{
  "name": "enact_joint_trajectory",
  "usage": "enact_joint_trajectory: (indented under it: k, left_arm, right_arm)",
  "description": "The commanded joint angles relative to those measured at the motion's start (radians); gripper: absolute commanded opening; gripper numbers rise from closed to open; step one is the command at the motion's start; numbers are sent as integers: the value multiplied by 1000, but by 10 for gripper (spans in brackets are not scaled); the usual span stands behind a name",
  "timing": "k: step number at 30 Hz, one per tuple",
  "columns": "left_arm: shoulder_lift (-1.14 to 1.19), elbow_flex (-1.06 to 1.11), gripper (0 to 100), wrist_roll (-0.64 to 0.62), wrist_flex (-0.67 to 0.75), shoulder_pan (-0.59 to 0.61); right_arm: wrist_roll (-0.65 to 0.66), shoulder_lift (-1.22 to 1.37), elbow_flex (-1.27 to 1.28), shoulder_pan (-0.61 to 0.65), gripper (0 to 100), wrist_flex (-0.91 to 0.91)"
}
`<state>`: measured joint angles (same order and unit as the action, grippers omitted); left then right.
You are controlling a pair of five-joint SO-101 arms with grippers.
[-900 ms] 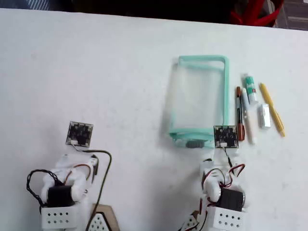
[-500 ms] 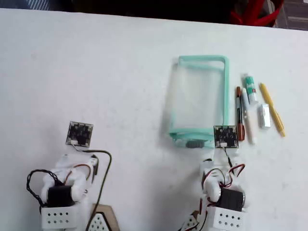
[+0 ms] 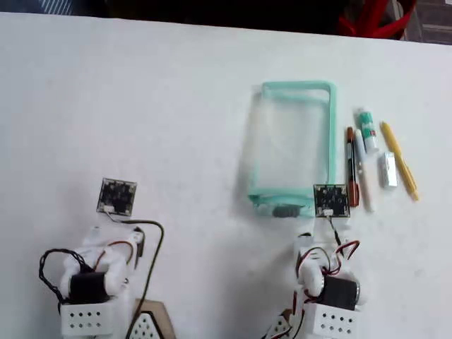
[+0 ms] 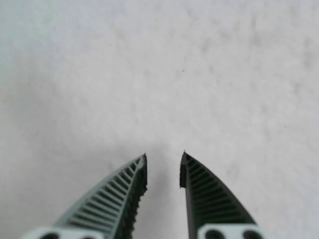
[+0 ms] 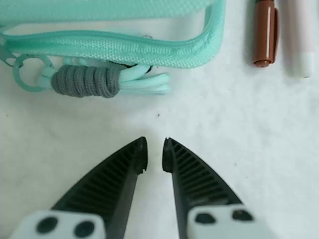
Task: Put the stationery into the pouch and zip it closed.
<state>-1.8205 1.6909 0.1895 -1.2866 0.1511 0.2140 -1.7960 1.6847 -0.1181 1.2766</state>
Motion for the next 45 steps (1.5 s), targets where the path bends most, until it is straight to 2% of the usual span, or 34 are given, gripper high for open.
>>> enact_joint_trajectory:
  k: [1,45]
  left_arm:
    - [-2,2,124,-11,-2,4]
    - [-2,2,126,-6,-2,-1]
  right_arm:
    - [6,-4,6,-7,65,-7]
    - [6,-4,6,5,65,-7]
